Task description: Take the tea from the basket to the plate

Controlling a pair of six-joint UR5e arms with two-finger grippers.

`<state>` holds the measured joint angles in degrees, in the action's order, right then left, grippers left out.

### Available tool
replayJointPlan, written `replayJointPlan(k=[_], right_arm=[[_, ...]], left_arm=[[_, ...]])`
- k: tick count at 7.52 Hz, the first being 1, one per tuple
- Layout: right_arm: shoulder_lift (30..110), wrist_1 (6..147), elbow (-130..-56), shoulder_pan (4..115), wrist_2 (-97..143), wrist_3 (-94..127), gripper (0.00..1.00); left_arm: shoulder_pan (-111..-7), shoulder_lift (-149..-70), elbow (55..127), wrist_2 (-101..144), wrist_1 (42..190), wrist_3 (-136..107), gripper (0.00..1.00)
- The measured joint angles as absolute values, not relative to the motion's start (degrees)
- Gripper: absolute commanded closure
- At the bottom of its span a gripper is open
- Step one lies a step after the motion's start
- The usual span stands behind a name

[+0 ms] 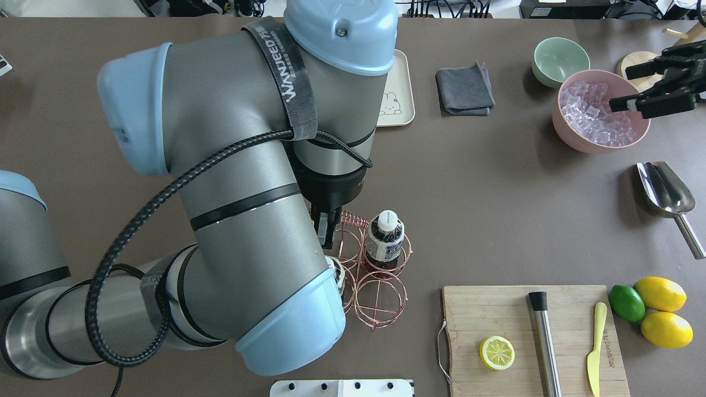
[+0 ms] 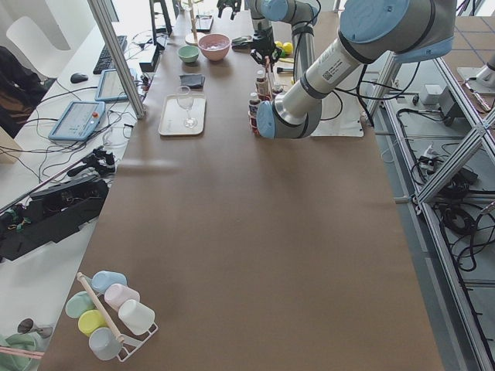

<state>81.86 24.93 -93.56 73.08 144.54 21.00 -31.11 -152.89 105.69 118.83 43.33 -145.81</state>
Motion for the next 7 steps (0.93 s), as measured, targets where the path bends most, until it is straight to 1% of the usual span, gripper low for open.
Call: replayJointPlan(k=[2, 3, 4, 5, 7], right_arm=[[81.4, 11.6, -93.5, 61.1, 130.1, 36.4, 0.01], [81.1, 6.7, -94.2, 53.9, 121.8, 40.5, 0.01], [80.6, 4.3, -96.4, 47.4, 115.7, 42.2, 0.01], [80.1, 3.3, -98.6, 43.6, 113.1, 42.4, 0.01], [79.8, 1.2, -100.3, 39.7, 109.9, 35.7, 0.01]], left_arm=[[-31.1, -152.8, 105.8, 118.8, 43.3, -145.8, 1.00], [-31.1, -152.8, 105.8, 118.9, 43.3, -145.8, 1.00], [-30.9, -152.8, 105.8, 118.9, 43.3, -145.8, 1.00], [-30.6, -152.8, 105.8, 118.9, 43.3, -145.8, 1.00], [-29.8, -152.8, 105.8, 119.0, 43.4, -145.8, 1.00]])
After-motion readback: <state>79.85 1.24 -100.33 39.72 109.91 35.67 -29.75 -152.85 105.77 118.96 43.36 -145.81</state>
